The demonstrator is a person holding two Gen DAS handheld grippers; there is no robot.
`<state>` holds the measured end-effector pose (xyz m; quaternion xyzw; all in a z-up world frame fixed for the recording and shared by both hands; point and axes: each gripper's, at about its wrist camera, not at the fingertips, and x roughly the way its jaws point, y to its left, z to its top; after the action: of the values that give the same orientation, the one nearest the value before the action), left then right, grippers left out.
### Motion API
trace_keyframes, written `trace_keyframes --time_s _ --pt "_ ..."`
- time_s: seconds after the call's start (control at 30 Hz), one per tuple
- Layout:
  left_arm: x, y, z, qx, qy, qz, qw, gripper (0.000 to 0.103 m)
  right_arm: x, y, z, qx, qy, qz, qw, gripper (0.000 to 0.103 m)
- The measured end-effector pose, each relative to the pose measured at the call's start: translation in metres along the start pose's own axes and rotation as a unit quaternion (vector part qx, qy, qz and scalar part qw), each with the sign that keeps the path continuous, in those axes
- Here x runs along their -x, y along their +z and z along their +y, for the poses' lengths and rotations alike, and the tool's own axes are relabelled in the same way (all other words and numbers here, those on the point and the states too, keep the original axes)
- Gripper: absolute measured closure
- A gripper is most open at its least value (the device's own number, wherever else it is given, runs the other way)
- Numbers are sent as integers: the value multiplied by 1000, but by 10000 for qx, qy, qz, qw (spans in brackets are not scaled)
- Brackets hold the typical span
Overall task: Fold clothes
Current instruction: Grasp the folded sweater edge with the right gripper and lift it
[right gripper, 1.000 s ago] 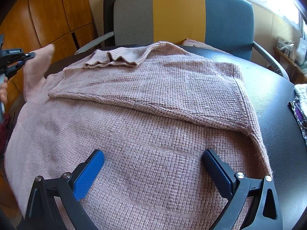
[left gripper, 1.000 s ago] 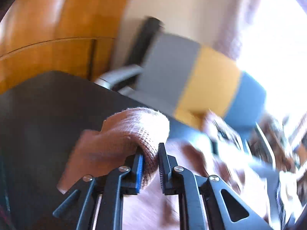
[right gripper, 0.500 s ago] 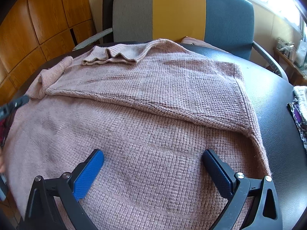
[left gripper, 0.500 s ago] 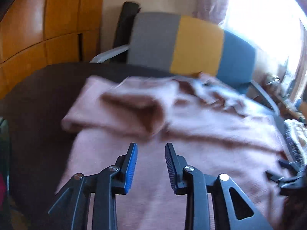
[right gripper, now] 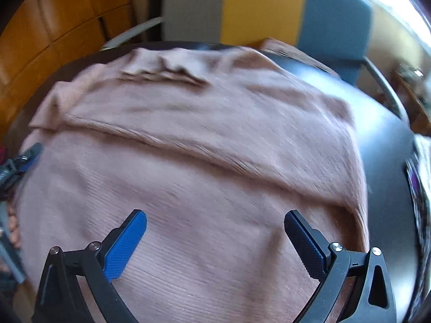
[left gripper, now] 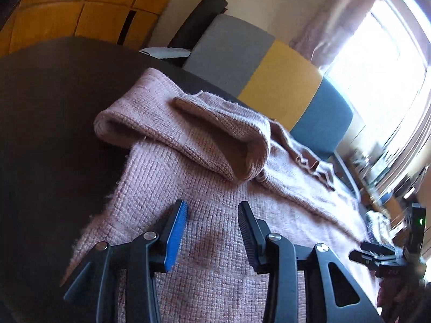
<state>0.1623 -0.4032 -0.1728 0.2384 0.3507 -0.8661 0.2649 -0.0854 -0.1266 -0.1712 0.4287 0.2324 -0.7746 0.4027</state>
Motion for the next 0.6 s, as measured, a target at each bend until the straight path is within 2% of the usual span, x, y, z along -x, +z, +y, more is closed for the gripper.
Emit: trace_keyframes --time_s 0.13,0.23,0.3,0.37,0.5,0.57,0.6 --pt "-1 0 1 29 -59 -27 10000 64 7 54 67 860 226 -423 9951 0" --pt "-3 1 3 49 -105 -39 9999 64 1 99 122 1408 530 -595 9868 0" --pt "-2 1 3 75 -148 -51 9998 64 -3 117 159 1764 728 -622 9797 1" --pt "-2 0 4 92 -187 -62 9998 64 -14 137 194 2223 839 -571 9697 3" --pt "-1 0 6 130 -261 -84 9995 64 -51 151 252 2860 845 -248 9542 7" --pt "-1 0 7 146 -298 -91 9994 64 -69 153 269 3002 722 -69 9511 8" --pt "-1 0 7 151 -310 -94 9994 64 -77 154 273 3014 695 16 9510 12"
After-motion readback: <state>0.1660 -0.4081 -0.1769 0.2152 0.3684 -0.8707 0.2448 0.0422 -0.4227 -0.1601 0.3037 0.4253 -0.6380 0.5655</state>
